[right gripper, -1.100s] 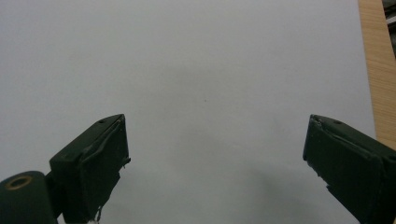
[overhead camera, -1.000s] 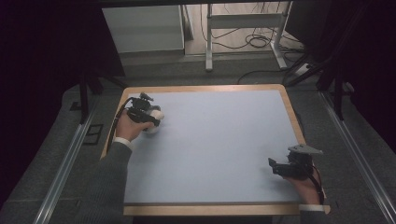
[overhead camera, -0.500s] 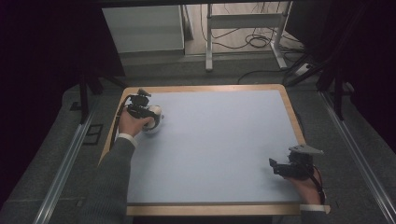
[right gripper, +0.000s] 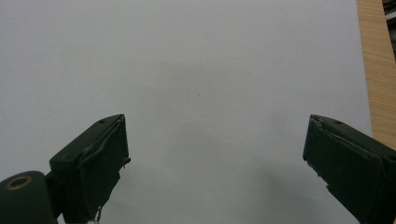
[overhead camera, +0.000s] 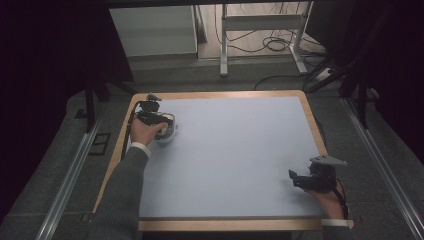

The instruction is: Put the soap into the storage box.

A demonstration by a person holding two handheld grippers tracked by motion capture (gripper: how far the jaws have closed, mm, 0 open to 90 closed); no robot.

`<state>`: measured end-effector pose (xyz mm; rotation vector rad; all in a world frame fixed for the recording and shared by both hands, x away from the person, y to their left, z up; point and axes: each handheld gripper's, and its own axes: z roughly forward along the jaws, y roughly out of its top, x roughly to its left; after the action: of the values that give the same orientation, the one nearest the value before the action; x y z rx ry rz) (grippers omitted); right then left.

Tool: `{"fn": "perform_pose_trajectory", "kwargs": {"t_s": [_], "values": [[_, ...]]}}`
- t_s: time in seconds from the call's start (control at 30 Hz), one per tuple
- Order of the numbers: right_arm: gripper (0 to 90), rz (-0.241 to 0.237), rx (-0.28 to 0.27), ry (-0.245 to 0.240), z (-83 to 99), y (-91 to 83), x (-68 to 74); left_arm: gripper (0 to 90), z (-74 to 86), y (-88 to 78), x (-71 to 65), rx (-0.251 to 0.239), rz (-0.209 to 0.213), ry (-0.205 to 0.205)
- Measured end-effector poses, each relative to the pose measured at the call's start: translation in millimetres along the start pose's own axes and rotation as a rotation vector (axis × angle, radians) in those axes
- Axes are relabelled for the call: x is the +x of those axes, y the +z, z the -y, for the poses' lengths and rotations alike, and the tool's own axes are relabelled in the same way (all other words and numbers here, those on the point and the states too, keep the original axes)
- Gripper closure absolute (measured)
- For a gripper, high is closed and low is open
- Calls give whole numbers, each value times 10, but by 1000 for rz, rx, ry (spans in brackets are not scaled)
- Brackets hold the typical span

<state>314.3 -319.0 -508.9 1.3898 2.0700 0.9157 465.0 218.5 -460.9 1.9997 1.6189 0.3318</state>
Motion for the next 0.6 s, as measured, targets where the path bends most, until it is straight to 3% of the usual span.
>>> {"fn": "perform_pose_trajectory", "kwargs": {"t_s": [0.2, 0.33, 0.43, 0.5, 0.6], "values": [[65, -2, 1, -4, -5, -3, 17, 298, 54, -95, -99, -32, 64, 29], [65, -4, -4, -8, -8, -9, 22, 289, 168, -236, -209, -74, 124, 85], [65, -2, -7, -9, -9, -10, 22, 281, 225, -294, -243, -86, 146, 112], [65, -1, -6, -9, -11, -6, 26, 281, 327, -357, -275, -94, 189, 138], [65, -1, -4, -9, -11, -2, 31, 280, 411, -384, -300, -96, 198, 158]]}}
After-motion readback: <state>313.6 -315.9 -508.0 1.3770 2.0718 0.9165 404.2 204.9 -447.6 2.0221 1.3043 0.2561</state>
